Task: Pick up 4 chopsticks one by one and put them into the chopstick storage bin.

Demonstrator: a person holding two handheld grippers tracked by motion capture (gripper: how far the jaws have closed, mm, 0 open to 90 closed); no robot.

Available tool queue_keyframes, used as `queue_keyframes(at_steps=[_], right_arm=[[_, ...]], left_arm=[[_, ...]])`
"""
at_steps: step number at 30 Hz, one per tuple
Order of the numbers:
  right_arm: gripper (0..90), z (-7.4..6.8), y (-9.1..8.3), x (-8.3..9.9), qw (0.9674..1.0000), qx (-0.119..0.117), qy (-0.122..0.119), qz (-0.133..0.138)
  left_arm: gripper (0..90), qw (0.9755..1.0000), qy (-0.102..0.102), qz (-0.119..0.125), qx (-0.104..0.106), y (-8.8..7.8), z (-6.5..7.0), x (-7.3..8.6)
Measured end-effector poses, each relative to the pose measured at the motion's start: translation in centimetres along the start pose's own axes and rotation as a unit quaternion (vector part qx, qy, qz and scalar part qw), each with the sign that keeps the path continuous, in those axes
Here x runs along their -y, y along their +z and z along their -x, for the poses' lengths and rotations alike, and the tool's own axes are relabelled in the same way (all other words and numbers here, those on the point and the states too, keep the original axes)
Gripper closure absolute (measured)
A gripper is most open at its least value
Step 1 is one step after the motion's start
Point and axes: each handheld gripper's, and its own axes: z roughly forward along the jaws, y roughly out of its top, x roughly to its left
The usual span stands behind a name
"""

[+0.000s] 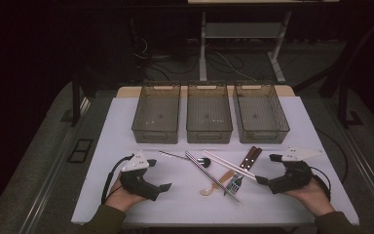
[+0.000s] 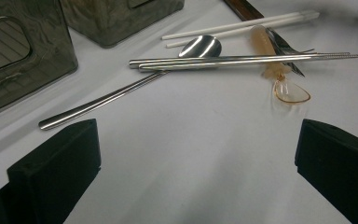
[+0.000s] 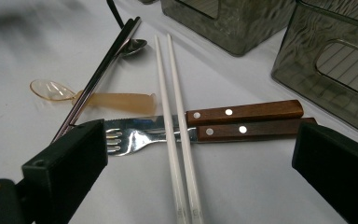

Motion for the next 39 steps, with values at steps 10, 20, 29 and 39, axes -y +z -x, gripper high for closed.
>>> queue_keyframes(at_steps=[10,20,29,39], right_arm=[[14.4,0.1,1.2,-0.7,0.9996,-0.010,-0.008,-0.024],[43.1,0.2,1.9,-1.0,0.9981,-0.030,-0.014,-0.052],[66.8,0.5,2.3,-1.2,0.9958,-0.041,-0.024,-0.079],[73.2,0.9,3.2,-1.1,0.9928,-0.047,-0.027,-0.107]], left_arm=[[0.0,1.0000,-0.002,0.000,0.003,0.0,-0.1,0.1],[0.0,1.0000,0.001,-0.003,-0.005,-0.2,0.1,0.1],[0.0,1.0000,0.001,-0.005,-0.004,-0.2,0.1,0.2],[0.0,1.0000,0.002,-0.004,-0.002,-0.2,0.2,0.2]])
